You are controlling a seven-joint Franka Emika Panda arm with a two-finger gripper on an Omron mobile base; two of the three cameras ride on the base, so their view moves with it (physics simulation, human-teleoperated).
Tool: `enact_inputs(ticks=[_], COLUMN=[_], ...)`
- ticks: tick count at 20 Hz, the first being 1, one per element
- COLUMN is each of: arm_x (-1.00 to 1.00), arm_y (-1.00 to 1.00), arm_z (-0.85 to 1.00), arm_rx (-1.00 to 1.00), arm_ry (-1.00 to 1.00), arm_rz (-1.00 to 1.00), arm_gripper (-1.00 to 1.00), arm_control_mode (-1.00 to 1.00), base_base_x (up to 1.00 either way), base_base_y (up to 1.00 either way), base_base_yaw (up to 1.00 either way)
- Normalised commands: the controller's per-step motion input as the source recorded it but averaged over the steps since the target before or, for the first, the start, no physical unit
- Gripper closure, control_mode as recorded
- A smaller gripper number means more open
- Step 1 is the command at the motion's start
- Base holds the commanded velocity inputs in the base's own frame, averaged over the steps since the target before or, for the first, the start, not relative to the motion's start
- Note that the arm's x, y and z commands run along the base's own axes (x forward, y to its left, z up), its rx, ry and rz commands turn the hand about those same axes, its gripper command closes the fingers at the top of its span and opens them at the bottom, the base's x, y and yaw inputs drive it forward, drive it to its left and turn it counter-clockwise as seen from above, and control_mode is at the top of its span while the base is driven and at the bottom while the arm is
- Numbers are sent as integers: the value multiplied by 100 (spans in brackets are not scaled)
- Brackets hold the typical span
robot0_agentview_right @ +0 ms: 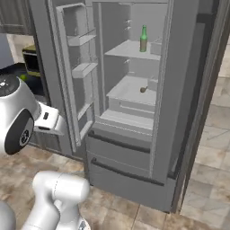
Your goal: Place the beer on the top shelf of the fridge to keep it out of children's reach, and place the lime and garlic on lower shelves for easy access.
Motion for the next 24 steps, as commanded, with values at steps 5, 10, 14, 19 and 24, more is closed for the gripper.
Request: enact_inputs(ticks=[5,10,14,19,24], arm_x=[0,0,0,0,0], arm_y=[0,0,0,0,0], arm_z=[0,0,0,0,0], arm_rx=[0,0,0,0,0], arm_ry=[0,0,0,0,0], arm_rz=[0,0,0,0,0], arm_gripper=[-100,-100,-100,-100,-100], arm_control_mode=[100,100,100,100,100], base_base_x=[-1,46,96,100,100], base_base_y=[69,78,60,47,38], base_base_yaw=[49,41,29,8,-4])
